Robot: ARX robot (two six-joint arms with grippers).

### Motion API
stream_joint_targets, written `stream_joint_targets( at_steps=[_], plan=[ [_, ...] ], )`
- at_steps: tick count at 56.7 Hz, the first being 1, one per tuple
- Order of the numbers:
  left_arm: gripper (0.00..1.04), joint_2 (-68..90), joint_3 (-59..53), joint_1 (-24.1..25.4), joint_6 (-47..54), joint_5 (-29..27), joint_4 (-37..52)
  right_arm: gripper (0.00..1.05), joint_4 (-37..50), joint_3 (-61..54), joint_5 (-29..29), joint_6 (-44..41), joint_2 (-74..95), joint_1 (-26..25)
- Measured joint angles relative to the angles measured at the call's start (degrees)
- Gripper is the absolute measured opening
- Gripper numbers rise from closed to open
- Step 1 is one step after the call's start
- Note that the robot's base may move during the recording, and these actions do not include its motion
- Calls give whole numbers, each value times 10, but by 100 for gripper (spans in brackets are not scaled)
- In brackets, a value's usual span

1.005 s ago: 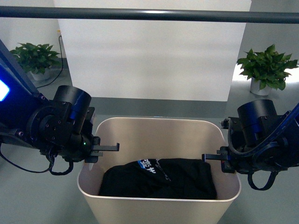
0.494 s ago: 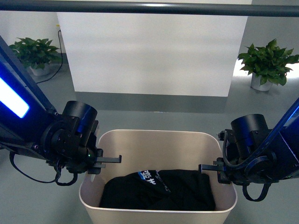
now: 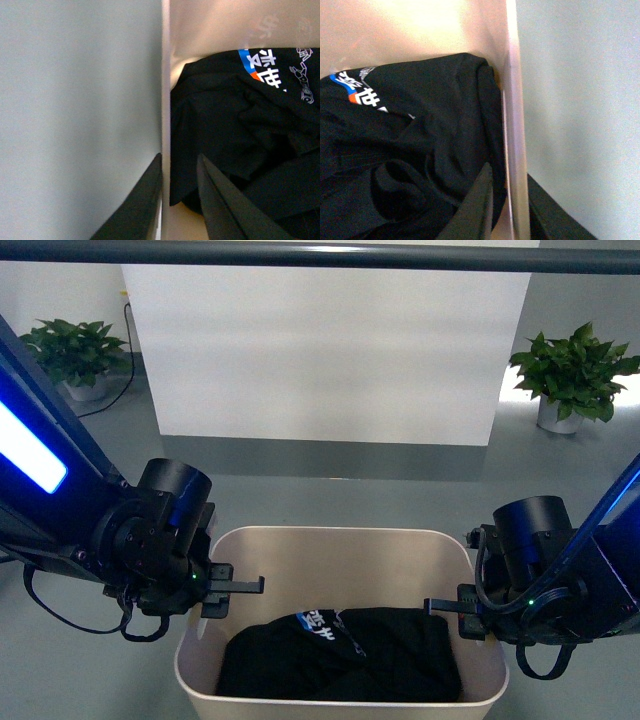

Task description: Move hamper under clothes hanger

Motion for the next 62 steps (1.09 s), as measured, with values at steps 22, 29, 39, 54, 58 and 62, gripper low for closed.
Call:
stream_joint_targets(
  at_steps=[22,29,39,54,58,62],
  plan=[
    [100,-81,27,9,-3,10,-8,93,9,-7,14,-19,-84,-3],
    [98,-122,52,18,10,5,-12,96,9,-14,22,-31,-135,-9],
    [98,-180,85,23,38,5,-12,97,9,-23,36,-53,-220,-18],
    [98,-273,86,13,79,11,-8,97,15,-69,55,-88,-366,-22],
    [98,-309,55,3,92,10,1,97,21,-99,63,-96,-410,-16],
    [98,-336,24,-6,101,7,11,97,30,-127,71,-100,-442,-10]
  ],
)
